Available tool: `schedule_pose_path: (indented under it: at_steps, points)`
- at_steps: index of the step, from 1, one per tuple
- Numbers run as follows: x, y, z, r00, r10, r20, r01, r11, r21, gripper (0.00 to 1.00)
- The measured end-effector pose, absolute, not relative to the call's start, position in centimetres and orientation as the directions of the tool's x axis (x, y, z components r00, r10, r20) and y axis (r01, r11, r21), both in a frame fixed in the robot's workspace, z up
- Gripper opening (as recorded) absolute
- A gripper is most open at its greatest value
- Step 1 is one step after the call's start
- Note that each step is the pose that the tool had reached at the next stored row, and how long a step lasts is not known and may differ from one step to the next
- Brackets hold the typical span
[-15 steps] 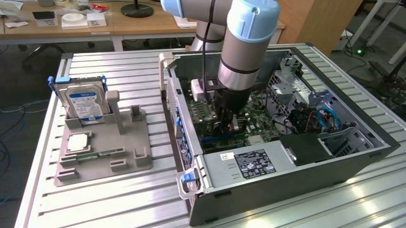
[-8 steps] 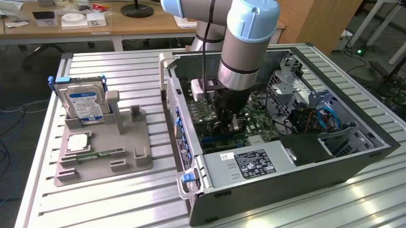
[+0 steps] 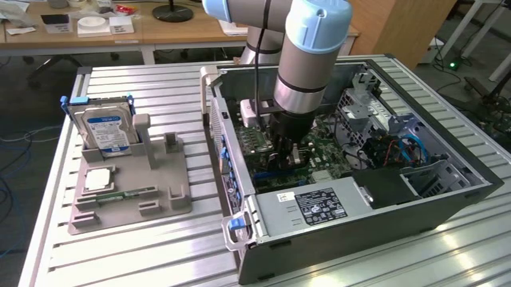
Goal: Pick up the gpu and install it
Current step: 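Insert the gpu into the slot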
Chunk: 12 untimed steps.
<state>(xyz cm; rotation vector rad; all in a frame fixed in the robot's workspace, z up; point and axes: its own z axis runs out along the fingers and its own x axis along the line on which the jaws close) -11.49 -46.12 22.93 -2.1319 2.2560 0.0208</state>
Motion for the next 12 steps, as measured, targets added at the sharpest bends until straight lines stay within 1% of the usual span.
schedule_pose_path:
  at_steps: [12]
  points:
    - [-11.49,-46.11,22.78,-0.056,-0.998,-0.037,-0.998,0.057,-0.016,0.28]
